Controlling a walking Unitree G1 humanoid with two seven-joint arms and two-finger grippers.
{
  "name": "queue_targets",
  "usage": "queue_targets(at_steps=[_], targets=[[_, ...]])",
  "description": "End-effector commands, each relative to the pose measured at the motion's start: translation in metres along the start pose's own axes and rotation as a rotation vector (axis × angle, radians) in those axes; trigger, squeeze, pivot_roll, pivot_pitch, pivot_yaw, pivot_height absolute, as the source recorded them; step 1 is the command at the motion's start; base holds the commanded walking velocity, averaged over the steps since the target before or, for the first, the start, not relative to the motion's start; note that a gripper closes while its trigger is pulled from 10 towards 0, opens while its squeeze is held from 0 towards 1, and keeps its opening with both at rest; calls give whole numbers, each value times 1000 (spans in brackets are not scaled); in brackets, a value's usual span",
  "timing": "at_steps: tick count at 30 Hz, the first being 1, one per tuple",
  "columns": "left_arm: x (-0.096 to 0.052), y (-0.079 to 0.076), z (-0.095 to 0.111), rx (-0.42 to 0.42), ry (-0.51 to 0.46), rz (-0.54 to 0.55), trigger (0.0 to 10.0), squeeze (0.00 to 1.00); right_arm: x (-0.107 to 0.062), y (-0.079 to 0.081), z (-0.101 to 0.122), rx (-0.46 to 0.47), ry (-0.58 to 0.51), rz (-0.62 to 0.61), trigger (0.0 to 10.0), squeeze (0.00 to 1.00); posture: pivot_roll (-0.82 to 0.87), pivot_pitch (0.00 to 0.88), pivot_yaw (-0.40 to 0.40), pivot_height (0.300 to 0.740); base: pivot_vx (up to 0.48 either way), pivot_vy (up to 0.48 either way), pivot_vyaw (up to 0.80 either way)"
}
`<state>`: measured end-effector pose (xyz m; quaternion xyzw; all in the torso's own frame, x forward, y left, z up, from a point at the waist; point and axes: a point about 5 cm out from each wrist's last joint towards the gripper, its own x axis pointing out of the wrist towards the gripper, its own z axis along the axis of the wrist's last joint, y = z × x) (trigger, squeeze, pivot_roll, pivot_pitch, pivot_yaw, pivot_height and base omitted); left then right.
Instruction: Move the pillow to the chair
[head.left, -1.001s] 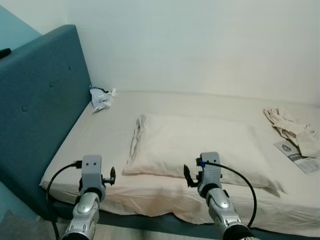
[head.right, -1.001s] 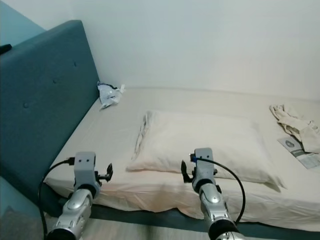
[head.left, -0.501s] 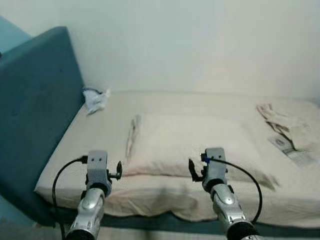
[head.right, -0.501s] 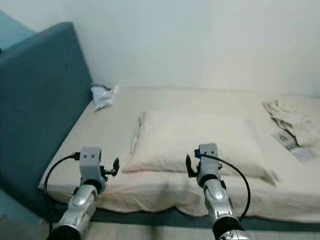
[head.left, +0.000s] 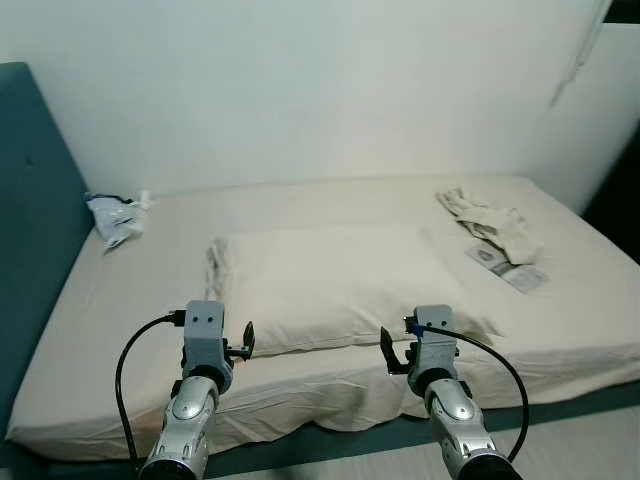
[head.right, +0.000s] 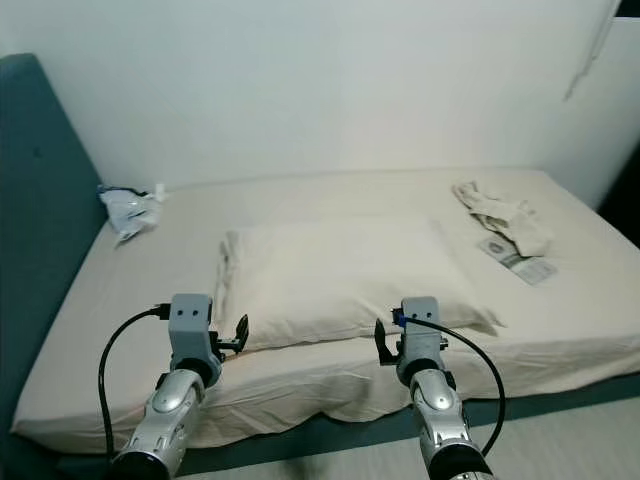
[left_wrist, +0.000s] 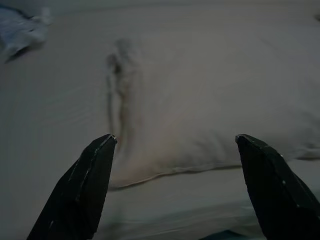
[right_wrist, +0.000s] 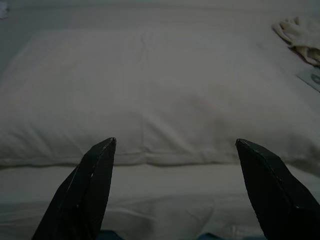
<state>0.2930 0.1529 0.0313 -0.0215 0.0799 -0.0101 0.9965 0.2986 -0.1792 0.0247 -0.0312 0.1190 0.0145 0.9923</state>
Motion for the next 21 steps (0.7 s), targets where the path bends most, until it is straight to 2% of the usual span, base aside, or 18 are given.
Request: queue_targets(at_steps=[1,13,14,19,21], targets=[[-2,0,0,28,-4,-5,10000,0,3,-5,5,12,-7,-15,10000,0,-23,30,4,740,0,-480,0],[-4,1,-1,9,0,9,10000,0,2,-8,5,7,-1,-19,10000,0,-24,39,3,740,0,-469,0],[-4,0,-3,-35,14,3,10000,0,2,-8,4,8,0,-19,10000,0,-24,39,3,740,0,-349,0],[-2,3,-4,3,45,9,10000,0,1,-7,4,8,1,-16,10000,0,-22,41,2,740,0,0,0],[-1,3,-4,-8,39,0,10000,0,1,-7,4,9,1,-15,10000,0,-22,42,2,740,0,0,0]])
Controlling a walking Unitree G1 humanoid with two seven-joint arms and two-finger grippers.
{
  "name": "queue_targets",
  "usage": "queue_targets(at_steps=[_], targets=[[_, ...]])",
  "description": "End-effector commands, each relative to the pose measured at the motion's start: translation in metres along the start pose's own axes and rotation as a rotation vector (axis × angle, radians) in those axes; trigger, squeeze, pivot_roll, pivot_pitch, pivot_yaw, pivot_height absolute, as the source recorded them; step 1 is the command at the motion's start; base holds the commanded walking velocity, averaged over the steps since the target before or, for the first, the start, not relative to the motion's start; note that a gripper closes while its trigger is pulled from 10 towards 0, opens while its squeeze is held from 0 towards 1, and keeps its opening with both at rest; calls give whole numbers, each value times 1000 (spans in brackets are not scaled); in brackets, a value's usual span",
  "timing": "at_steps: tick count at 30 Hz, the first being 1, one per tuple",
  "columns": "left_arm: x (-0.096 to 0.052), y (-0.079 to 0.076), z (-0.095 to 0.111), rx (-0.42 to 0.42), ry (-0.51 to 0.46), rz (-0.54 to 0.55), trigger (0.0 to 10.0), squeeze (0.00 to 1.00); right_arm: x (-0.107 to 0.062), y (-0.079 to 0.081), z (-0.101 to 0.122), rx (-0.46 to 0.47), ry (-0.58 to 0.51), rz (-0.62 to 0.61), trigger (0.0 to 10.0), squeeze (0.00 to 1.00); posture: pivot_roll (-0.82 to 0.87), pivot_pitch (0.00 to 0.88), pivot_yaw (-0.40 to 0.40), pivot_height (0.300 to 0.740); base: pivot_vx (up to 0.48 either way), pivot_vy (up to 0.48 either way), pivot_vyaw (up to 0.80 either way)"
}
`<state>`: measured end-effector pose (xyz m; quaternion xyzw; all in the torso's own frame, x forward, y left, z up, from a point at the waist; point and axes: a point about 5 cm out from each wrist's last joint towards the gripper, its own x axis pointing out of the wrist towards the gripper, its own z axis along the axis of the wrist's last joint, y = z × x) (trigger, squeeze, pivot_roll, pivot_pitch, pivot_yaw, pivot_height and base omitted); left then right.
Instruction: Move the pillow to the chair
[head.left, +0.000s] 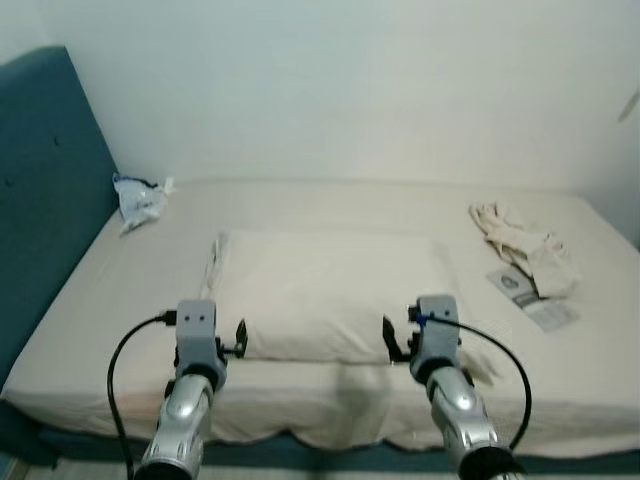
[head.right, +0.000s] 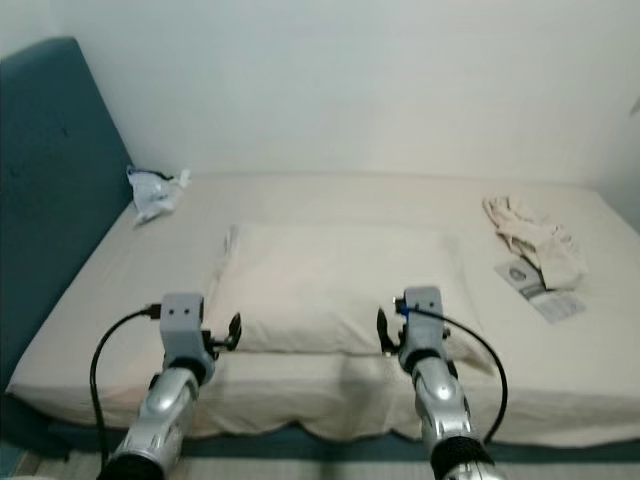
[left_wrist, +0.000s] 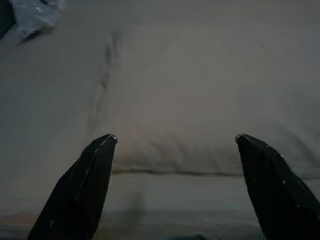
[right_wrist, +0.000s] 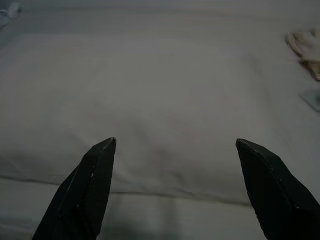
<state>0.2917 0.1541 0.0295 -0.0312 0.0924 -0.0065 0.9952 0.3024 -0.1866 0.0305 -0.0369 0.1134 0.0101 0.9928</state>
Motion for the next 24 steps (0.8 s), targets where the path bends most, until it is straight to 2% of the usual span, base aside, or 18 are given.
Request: queue_targets(at_steps=[1,6,10,15,16,20,24], targets=[[0,3,-2,19,18,-3,10000,0,-1,1,-3,18,14,-3,10000,0,-22,44,2,740,0,480,0],[-1,4,-2,9,20,2,10000,0,-1,1,-3,20,18,-1,10000,0,-20,42,2,740,0,479,0],[0,4,0,38,12,-13,10000,0,-2,2,-4,18,21,2,10000,0,-16,41,0,740,0,0,0],[0,-1,3,28,-11,-41,10000,0,-2,1,-5,17,19,5,10000,0,-17,41,-1,740,0,0,0],[-1,-2,4,57,-20,-39,10000,0,-1,1,-2,23,0,4,10000,0,-16,42,0,740,0,0,0],[0,-5,5,73,-23,-45,10000,0,0,1,2,22,-16,1,10000,0,-17,40,3,740,0,0,0],[0,-7,10,77,-62,-62,10000,0,0,-1,3,20,-22,-4,10000,0,-17,34,4,740,0,0,0]])
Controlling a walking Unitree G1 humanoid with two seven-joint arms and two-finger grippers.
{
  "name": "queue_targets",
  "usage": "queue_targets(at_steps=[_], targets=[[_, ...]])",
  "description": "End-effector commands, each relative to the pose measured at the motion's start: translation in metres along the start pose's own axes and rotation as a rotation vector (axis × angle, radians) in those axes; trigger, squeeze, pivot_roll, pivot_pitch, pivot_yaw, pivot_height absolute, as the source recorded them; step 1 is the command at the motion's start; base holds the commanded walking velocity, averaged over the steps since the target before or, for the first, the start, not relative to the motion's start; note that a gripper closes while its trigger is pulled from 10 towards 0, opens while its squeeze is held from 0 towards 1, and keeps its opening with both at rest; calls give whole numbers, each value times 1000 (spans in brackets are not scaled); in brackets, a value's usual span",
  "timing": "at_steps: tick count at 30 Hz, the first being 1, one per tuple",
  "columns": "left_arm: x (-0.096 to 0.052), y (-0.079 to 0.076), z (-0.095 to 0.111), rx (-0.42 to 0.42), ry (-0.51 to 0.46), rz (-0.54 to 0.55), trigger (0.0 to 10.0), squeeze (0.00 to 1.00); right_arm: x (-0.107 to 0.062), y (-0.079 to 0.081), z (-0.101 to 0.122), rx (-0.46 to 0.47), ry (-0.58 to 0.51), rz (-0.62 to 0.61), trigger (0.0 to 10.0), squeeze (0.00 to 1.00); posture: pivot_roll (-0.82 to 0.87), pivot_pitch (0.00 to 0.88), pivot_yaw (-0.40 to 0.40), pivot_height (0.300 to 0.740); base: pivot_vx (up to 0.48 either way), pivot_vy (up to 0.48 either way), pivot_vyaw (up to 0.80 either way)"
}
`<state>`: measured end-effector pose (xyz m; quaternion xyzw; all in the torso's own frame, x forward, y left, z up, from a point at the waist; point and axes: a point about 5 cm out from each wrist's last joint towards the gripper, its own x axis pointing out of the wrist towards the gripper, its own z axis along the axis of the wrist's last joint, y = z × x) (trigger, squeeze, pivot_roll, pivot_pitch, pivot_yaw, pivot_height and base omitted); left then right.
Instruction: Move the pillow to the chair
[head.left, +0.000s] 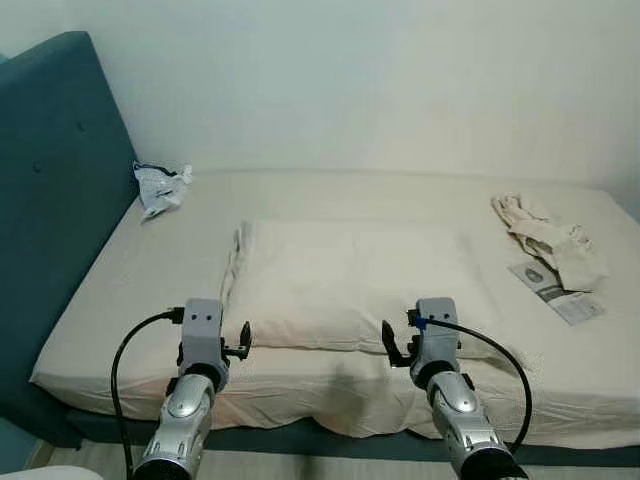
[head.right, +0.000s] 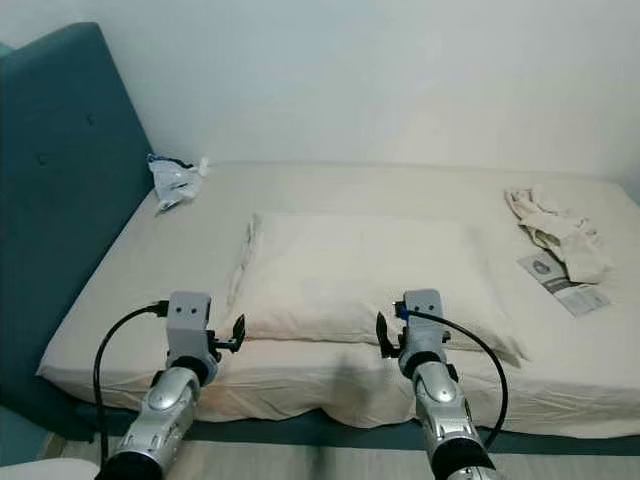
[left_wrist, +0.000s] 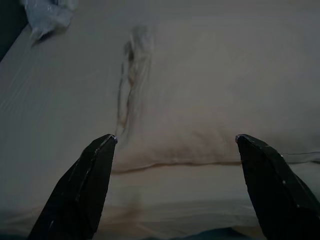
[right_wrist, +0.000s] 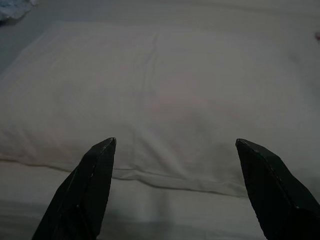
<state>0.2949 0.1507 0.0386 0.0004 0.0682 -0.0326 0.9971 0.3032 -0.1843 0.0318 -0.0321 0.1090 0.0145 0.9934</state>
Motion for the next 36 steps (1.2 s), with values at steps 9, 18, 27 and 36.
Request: queue_targets(at_steps=[9,18,27,36], targets=[[-2,-6,5,-19,-50,-53,10000,0,0,-3,3,9,-15,-11,10000,0,-24,25,5,740,285,0,0],[-2,-8,6,-28,-56,-59,10000,0,0,-3,3,9,-17,-9,10000,0,-27,23,5,740,432,0,0],[-3,-7,7,-45,-71,-56,10000,0,0,-4,3,7,-16,-7,10000,0,-29,28,3,740,310,0,0],[-4,-7,7,-47,-84,-66,10000,0,-1,-2,2,13,-13,-4,10000,0,-28,32,5,740,0,0,0]])
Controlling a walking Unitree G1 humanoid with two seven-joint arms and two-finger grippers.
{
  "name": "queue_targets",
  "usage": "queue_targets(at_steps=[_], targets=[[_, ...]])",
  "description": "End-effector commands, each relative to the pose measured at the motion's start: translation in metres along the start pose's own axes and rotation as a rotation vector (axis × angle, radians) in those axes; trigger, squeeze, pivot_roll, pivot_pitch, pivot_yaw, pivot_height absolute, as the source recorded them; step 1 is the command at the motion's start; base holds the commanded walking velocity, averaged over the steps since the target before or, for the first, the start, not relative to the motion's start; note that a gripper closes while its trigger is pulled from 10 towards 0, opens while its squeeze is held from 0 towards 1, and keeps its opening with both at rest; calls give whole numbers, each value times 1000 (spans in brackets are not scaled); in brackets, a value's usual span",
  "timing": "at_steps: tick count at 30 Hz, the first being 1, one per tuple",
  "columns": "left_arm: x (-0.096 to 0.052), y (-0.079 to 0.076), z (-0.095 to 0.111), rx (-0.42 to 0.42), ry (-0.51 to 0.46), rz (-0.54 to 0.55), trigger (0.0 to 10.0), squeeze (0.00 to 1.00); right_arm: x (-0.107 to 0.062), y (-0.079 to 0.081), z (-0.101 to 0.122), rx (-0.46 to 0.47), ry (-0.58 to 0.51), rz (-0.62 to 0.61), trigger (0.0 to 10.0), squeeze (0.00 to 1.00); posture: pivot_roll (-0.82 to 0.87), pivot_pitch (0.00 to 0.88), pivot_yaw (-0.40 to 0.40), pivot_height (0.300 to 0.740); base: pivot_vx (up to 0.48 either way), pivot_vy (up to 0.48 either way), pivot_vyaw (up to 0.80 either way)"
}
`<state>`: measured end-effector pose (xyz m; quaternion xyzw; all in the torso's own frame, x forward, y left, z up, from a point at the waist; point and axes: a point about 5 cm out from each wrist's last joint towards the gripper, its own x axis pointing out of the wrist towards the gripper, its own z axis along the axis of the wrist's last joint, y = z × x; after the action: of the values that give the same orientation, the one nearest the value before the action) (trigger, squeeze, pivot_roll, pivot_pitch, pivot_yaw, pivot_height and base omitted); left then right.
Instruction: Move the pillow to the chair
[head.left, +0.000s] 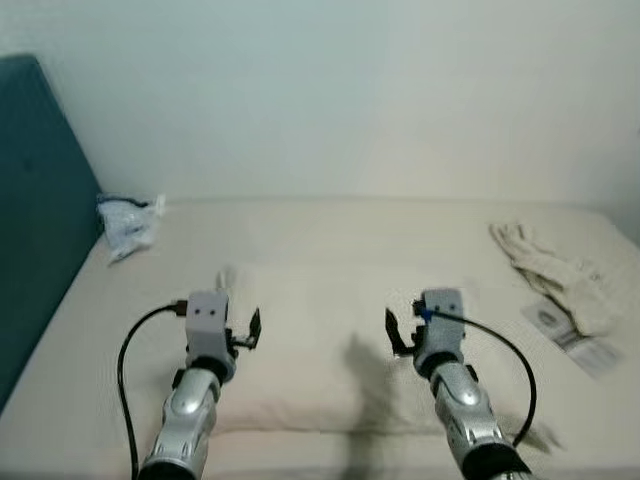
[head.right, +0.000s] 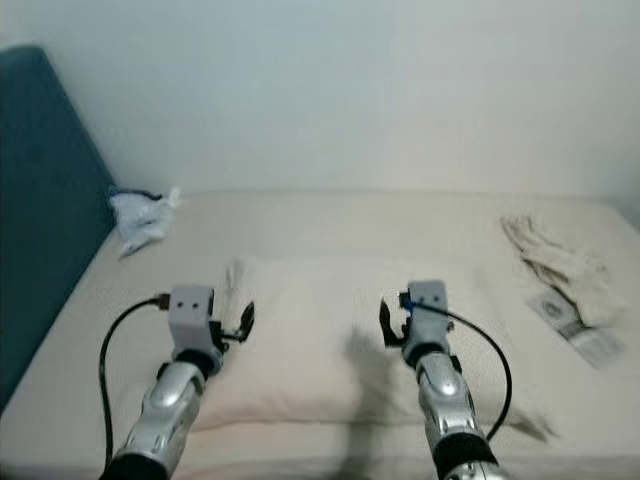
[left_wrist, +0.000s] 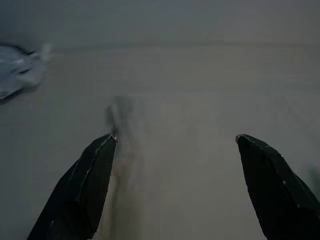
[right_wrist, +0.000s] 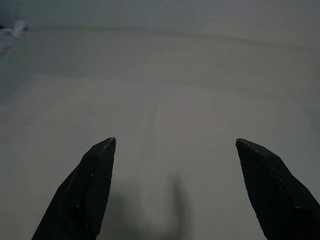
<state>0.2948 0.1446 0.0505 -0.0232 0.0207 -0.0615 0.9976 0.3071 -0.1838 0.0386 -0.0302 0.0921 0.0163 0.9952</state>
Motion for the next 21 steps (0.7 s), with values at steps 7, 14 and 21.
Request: queue_targets(at_steps=[7,14,21], targets=[[-4,-1,-5,-11,21,-12,10000,0,-4,-2,-7,27,24,-13,10000,0,-23,40,5,740,0,0,0],[-3,-2,-5,8,32,-38,10000,0,-5,-5,-7,60,15,-43,10000,0,-21,41,12,720,0,0,0],[2,-5,1,23,16,-70,10000,0,-3,-9,-1,55,-2,-51,10000,0,-25,44,13,685,0,0,0]])
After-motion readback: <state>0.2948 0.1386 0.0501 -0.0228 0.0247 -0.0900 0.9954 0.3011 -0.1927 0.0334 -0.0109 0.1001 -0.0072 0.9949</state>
